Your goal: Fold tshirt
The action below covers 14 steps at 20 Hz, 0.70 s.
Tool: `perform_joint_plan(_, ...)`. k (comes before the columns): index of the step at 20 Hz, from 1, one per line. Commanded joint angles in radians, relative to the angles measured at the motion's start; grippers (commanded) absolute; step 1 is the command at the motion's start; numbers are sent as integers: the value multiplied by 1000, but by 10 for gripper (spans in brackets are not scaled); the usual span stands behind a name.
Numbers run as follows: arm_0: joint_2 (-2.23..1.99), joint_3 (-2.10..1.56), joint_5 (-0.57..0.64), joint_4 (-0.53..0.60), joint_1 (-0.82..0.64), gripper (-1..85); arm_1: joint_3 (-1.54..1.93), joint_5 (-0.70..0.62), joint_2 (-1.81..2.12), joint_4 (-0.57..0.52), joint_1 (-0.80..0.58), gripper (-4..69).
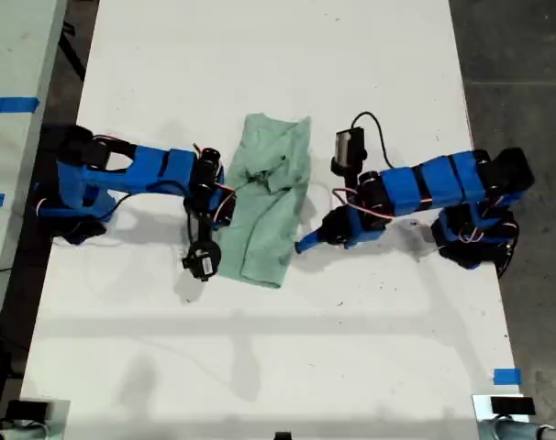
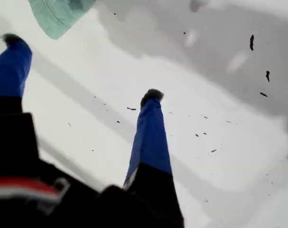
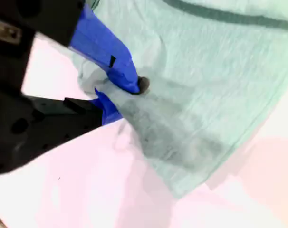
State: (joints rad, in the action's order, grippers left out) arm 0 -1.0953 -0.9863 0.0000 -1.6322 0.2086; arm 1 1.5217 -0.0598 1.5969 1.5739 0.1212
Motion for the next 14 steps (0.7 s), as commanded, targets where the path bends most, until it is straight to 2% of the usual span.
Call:
perform_joint_plan(1,51,186,110,195,-2,0,2,18,89,-15,11,401)
perform_joint_plan(4,123,181,167,405,12,0,35,37,121,-17,15,401)
perform_joint_plan(6,201,179,172,469,5,0,55,49,141,-21,23,401)
perform_joint_plan(8,261,166,175,514,0,34,72,60,155,-25,29,401)
perform_joint_plan(9,287,169,179,526,0,162,81,64,158,-29,32,401)
perform_joint_plan(10,311,172,178,529,2,207,91,64,163,-38,32,401)
perform_joint_plan(14,313,169,167,500,11,238,100,60,164,-58,31,398)
